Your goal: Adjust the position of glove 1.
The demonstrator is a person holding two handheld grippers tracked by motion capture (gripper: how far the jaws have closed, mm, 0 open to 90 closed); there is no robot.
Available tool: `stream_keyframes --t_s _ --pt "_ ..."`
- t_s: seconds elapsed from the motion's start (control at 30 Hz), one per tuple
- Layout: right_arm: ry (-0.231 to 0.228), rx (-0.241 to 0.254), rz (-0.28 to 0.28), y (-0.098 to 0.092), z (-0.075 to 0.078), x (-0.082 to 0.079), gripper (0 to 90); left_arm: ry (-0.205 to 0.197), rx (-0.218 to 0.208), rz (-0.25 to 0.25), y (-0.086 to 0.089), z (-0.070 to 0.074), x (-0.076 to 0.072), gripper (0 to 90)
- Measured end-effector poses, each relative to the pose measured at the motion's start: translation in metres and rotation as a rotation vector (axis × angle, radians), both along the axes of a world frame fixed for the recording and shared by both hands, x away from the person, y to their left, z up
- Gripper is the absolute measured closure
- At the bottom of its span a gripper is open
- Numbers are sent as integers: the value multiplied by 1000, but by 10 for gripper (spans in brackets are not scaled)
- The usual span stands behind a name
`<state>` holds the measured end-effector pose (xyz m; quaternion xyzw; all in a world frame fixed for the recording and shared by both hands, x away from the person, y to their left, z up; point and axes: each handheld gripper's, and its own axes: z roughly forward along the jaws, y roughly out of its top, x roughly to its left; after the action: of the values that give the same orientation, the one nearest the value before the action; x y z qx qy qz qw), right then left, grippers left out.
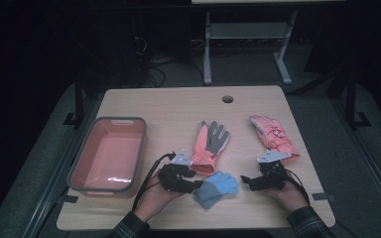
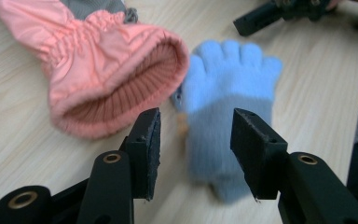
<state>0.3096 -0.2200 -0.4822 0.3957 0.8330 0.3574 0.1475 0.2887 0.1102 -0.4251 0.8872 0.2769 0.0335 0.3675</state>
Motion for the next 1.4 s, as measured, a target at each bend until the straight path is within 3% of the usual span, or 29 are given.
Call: stream_keyframes --t_s 0.1,0.23,0.43,0.5,0.53,0.63,0.67,0.8,1.03,1.4 --pt "0 0 0 0 0 0 68 -6 30 8 11 -3 -4 632" --pt "0 0 0 0 0 0 68 -2 81 22 14 -10 -2 869" --pt "7 -8 -2 0 1 -3 95 -10 114 15 6 -18 6 893" --pt "34 -23 8 -2 9 -6 202 -7 112 11 5 -19 7 893" --pt "44 4 23 -3 13 -9 266 -7 106 13 5 -19 6 893" --pt "48 63 76 -3 26 -22 574 -5 103 9 6 -20 7 893" --pt "65 82 107 -2 29 -27 688 0 103 9 6 -21 8 893" --pt "87 147 249 14 35 -48 886 8 91 5 5 -23 9 893" --pt "137 115 423 63 29 -61 898 5 104 -16 1 -24 10 893" --pt "178 104 498 99 23 -60 898 22 106 -20 -6 -29 9 893"
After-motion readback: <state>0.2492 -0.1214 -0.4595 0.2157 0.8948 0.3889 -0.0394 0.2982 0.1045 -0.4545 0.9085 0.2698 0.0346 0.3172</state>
